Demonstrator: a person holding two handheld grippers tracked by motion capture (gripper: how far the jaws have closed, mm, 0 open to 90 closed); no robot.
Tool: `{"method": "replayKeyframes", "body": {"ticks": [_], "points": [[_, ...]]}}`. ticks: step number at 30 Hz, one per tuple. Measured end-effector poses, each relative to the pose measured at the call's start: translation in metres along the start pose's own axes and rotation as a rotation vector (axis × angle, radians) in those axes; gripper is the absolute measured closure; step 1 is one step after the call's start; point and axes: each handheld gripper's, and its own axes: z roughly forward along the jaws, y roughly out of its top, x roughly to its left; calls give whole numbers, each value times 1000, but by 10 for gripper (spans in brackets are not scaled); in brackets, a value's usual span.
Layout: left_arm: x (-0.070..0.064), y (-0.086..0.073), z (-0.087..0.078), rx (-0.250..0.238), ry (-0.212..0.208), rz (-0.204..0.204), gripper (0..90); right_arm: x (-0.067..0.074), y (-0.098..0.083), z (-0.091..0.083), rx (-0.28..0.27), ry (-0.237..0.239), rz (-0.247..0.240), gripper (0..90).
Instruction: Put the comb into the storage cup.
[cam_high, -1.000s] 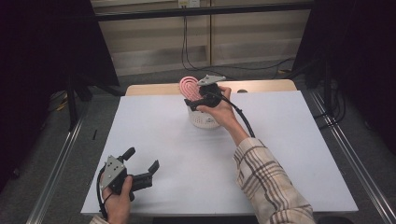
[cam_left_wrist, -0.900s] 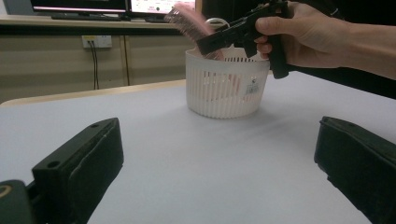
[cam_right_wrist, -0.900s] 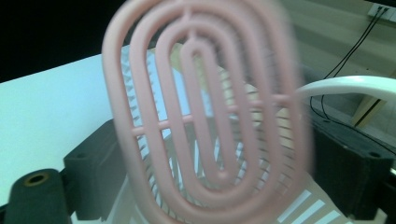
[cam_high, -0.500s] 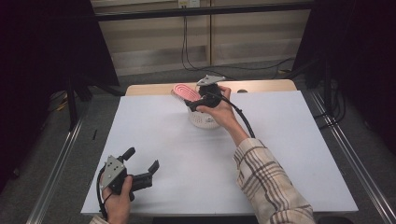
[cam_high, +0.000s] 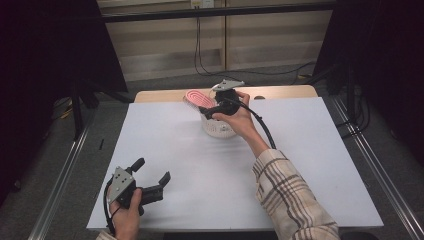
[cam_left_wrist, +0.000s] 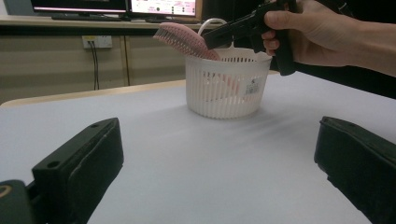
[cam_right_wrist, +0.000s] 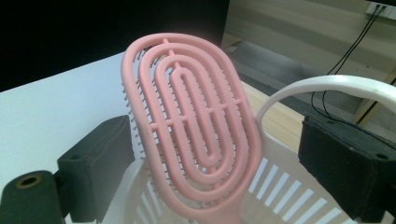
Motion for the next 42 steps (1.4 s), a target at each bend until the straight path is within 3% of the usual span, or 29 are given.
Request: {"method": "replayKeyframes", "body": {"ticks": [15, 19, 30, 42], "points": [[0, 0, 0, 1, 3, 1, 15, -7, -3, -19, -56, -33, 25, 85], [0, 0, 1, -1, 3, 0, 15, -7, -2, -23, -73, -56, 28, 34], [0, 0, 1, 0, 16, 6, 11, -8, -4, -41, -120, -67, 30, 41], [2, -1, 2, 4, 23, 2, 11, -10, -9, -61, -184, -83, 68, 15]]}}
